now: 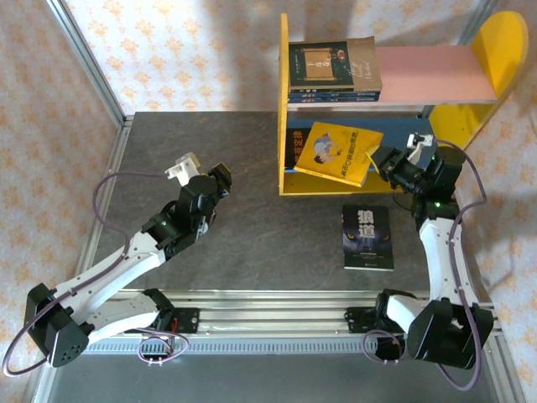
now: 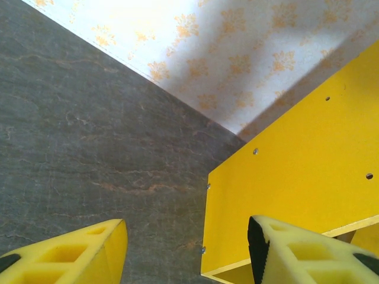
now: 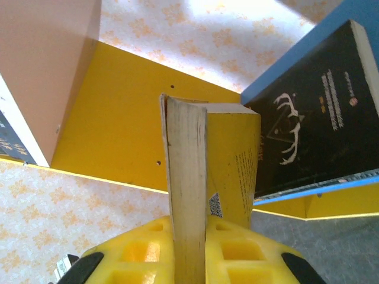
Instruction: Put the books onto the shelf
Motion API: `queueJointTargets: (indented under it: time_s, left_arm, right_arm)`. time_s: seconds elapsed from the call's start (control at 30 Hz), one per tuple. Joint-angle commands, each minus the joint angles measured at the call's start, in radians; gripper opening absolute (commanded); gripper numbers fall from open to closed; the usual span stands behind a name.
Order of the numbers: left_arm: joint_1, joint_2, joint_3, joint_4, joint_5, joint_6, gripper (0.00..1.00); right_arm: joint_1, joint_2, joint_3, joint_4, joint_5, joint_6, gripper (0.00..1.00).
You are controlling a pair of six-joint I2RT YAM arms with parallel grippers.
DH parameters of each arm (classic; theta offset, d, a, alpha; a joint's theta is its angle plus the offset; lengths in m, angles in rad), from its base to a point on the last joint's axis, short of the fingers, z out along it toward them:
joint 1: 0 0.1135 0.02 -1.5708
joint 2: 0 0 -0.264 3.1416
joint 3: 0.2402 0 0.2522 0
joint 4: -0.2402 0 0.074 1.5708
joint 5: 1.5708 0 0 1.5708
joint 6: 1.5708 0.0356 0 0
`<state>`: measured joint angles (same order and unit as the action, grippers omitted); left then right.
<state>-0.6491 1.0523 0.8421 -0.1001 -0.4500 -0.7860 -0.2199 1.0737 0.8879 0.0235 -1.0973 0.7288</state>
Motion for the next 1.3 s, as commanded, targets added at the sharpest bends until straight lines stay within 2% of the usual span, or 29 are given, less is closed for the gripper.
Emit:
queueJointTargets:
  time_s: [0.0, 0.27, 0.5, 0.73, 0.9, 1.27]
  left_arm:
    - [0.012, 0.02, 0.032, 0.001, 0.02, 0.022, 0.55]
    - [0.017, 0.052, 0.034, 0.011, 0.04, 0.016, 0.56]
    - [0.02, 0.075, 0.033, 0.032, 0.051, 0.007, 0.56]
    - [0.02, 0.103, 0.04, 0.042, 0.064, -0.002, 0.56]
    - [0.02, 0.11, 0.043, 0.042, 0.07, -0.002, 0.56]
    - [0.023, 0.108, 0.034, 0.043, 0.063, -0.002, 0.56]
  right_arm:
    - [-0.01, 0.035, 0.058, 0.159, -0.062, 0.003, 0.14]
    - [-0.009, 0.176, 0.073, 0.328, -0.11, 0.065, 0.14]
    - [-0.009, 0.285, 0.096, 0.387, -0.128, 0.088, 0.15]
    - [-0.009, 0.368, 0.139, 0.308, -0.148, 0.013, 0.2]
    - [-0.009, 0.406, 0.174, 0.188, -0.135, -0.084, 0.22]
    - [-0.009, 0.51, 0.269, 0.021, -0.231, -0.298, 0.2]
